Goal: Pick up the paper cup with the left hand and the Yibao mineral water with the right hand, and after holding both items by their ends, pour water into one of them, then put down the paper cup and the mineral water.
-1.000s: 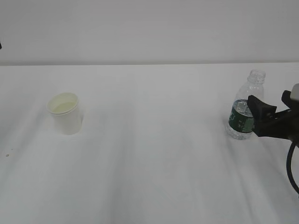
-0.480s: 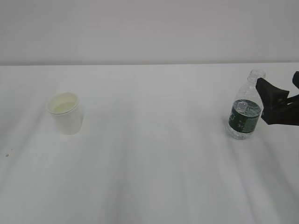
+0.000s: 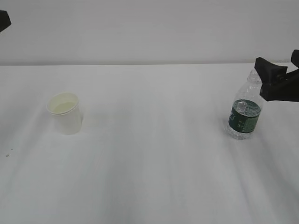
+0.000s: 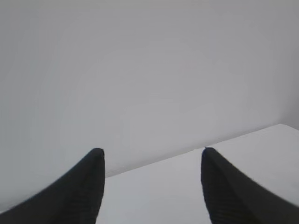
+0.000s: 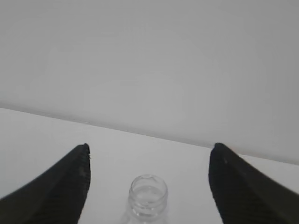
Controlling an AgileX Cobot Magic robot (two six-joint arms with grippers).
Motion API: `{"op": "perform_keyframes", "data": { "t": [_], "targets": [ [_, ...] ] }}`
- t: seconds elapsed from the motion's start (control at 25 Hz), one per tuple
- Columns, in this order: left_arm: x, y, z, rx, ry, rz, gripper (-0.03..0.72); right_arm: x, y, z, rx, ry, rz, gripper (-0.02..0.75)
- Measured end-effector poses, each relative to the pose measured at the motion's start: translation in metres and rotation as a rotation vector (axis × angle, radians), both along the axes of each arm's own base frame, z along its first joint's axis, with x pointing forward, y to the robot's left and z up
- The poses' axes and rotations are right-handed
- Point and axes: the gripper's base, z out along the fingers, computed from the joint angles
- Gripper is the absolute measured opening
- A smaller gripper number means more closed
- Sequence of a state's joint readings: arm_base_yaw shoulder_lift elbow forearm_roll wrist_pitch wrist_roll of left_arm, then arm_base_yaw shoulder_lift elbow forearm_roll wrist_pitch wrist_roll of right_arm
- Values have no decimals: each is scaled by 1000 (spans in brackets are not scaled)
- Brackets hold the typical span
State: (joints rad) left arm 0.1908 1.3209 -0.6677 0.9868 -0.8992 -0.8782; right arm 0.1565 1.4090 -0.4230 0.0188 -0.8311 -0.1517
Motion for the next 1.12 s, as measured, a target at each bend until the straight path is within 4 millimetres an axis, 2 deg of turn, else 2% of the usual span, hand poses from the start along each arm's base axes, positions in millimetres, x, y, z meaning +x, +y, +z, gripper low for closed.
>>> {"op": "perform_keyframes", "data": {
  "t": [0.56, 0.88, 1.12],
  "targets": [
    [6, 5, 9, -68, -21, 59, 467, 20, 3, 24, -5, -16, 2, 593],
    [28, 11, 29, -54, -68, 77, 450, 31, 5, 38, -11, -24, 3, 592],
    [41, 14, 35, -90, -55, 86, 450, 37, 6, 45, -13, -5, 4, 592]
  ]
}}
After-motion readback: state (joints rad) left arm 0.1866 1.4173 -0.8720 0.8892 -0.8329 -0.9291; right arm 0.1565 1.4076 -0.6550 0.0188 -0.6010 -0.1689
